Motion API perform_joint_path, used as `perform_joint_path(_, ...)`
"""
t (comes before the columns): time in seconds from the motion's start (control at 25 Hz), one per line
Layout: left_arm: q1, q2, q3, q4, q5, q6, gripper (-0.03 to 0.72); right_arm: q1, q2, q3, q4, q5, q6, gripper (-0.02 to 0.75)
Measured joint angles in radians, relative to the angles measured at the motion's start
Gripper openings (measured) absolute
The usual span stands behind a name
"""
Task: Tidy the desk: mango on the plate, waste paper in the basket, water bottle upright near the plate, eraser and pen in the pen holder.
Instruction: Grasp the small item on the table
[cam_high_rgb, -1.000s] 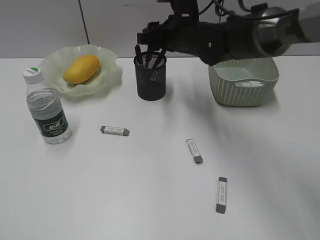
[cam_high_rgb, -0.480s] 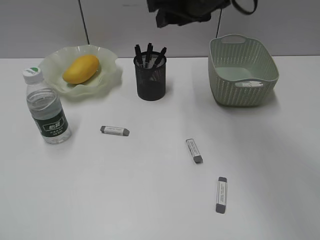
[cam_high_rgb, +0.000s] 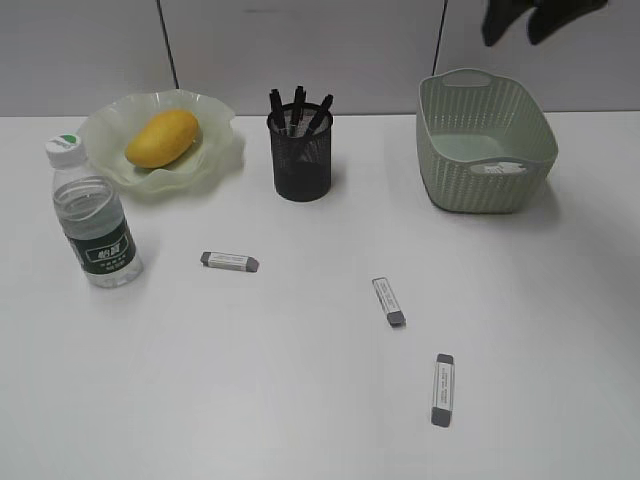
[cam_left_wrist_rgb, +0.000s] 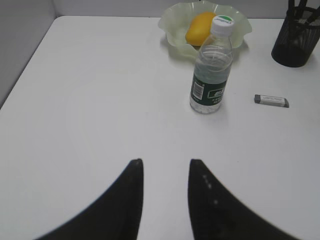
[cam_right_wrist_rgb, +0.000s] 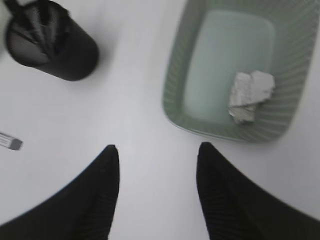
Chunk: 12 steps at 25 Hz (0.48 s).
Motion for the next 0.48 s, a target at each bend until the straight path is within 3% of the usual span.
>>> perform_joint_path(0.28, 0.0, 0.0, 0.0, 0.0, 0.0, 0.0, 0.239, -0.142, 0.0, 0.0, -0.047, 0.114, 0.015, 0.403)
perform_joint_path(0.48, 0.0, 0.0, 0.0, -0.001, 0.0, 0.0, 0.239, -0.159, -0.009, 0.001, -0.049, 0.117, 0.015, 0.403)
